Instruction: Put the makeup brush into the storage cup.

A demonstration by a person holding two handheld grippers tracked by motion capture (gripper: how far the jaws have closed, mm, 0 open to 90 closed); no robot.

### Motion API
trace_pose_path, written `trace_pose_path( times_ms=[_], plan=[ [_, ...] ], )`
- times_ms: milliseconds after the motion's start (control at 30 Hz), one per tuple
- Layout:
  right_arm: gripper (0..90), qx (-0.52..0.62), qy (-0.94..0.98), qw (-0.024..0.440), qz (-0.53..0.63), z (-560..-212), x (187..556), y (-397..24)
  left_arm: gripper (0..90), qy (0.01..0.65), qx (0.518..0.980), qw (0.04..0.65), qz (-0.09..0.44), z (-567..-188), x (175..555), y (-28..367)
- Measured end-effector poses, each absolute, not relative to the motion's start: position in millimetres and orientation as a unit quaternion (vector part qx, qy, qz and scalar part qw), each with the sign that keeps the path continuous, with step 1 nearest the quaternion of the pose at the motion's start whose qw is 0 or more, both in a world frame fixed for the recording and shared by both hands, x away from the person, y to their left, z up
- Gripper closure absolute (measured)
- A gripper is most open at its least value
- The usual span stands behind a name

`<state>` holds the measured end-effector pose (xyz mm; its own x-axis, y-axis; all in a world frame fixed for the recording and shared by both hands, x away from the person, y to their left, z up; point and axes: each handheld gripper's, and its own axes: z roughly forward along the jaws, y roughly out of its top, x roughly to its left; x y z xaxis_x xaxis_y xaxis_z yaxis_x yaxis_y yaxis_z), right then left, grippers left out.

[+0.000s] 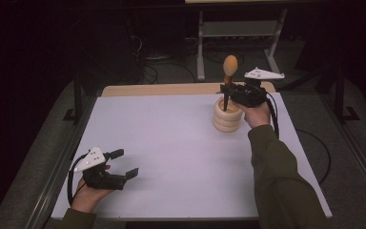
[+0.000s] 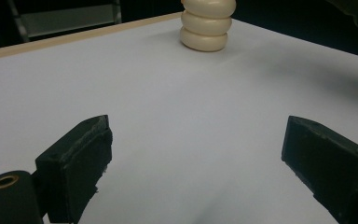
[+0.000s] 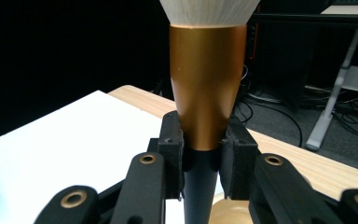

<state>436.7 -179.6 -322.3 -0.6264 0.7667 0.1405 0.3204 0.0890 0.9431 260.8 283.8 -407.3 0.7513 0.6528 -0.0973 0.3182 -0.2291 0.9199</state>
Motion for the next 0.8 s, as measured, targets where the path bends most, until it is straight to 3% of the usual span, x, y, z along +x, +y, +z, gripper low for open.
trace_pose_path(
  times_ms=[800],
  plan=[
    [72.2,0.407,0.711,0.217,0.530,-343,456,-178,8.3,0.310,0.773,0.534,0.149,-408,261,281]
  ],
)
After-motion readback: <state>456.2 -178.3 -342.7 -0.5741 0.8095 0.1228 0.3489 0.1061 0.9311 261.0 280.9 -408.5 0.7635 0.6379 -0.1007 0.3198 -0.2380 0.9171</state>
